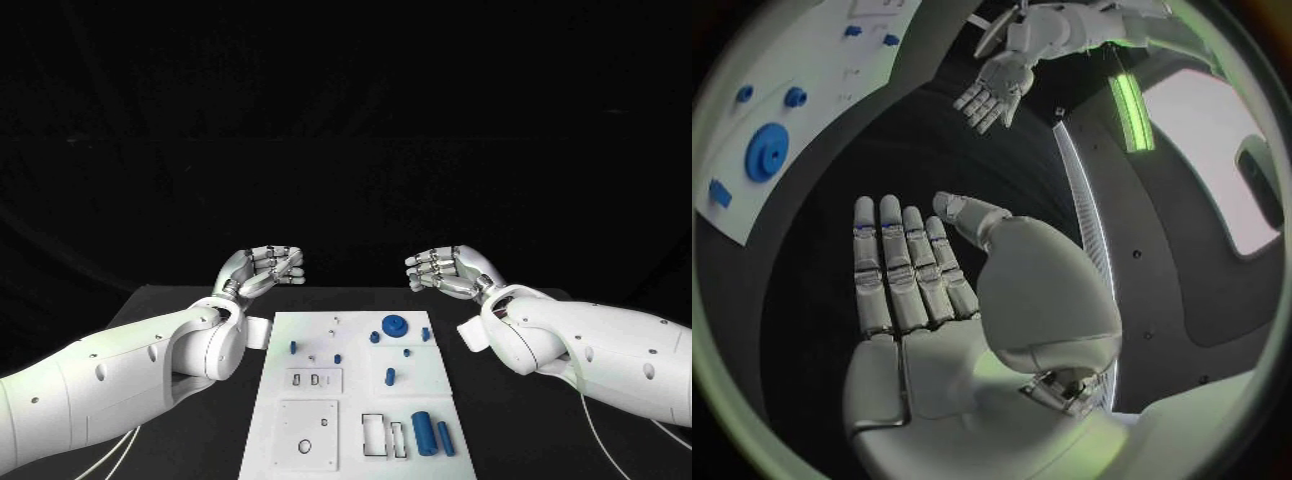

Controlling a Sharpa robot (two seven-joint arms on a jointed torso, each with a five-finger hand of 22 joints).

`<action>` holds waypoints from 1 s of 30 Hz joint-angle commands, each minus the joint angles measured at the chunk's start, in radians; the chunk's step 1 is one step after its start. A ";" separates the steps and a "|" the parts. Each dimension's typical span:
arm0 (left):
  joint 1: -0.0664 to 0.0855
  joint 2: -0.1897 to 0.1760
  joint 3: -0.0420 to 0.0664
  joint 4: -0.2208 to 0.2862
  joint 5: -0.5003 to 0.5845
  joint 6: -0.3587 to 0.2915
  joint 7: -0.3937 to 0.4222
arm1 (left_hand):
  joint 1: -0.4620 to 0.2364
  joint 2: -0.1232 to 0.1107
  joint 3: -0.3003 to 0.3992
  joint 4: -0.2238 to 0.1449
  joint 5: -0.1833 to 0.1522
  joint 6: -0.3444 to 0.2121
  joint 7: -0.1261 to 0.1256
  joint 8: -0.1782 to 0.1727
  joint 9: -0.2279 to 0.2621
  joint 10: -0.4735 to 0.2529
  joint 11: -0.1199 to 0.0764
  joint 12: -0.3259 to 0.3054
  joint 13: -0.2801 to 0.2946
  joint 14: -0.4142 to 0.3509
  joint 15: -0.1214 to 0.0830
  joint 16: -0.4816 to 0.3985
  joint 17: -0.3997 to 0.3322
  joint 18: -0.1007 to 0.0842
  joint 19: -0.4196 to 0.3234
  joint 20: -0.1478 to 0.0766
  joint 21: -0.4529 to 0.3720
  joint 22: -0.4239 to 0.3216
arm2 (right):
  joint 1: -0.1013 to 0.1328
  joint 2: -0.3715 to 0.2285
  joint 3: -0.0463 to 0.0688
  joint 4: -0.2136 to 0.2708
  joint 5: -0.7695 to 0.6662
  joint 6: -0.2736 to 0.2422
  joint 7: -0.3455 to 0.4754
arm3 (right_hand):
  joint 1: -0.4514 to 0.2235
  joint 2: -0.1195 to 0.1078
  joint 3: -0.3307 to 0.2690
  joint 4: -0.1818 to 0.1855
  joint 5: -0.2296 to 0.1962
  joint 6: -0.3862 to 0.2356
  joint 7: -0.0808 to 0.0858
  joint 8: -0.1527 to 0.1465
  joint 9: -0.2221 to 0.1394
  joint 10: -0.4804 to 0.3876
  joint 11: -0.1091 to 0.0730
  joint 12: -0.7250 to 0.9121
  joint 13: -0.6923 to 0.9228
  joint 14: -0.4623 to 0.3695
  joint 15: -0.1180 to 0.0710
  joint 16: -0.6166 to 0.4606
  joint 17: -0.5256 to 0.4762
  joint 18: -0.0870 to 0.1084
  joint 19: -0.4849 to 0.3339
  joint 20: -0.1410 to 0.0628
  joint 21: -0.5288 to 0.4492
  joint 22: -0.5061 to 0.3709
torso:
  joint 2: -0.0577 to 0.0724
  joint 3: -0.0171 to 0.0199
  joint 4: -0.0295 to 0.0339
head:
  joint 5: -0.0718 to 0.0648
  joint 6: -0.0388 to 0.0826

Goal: Assemble the parts on the task board

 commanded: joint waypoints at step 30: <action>0.051 -0.217 0.035 0.354 -0.106 0.119 -0.080 | -0.015 -0.068 0.052 0.007 -0.005 0.036 0.006 -0.044 -0.008 0.106 -0.026 -0.098 -0.001 0.140 -0.047 0.147 0.227 0.008 0.117 -0.063 0.172 0.081 | 0.137 0.055 -0.007 0.069 -1.189 0.212 -0.426 | -0.032 -0.102 -0.031 0.033 -0.007 0.089 -0.054 -0.043 0.054 0.063 -0.084 -0.009 0.037 0.495 -0.128 0.794 0.769 -0.044 0.406 -0.129 0.772 0.704 | 0.141 -0.0162 0.0170 | -0.006 -0.035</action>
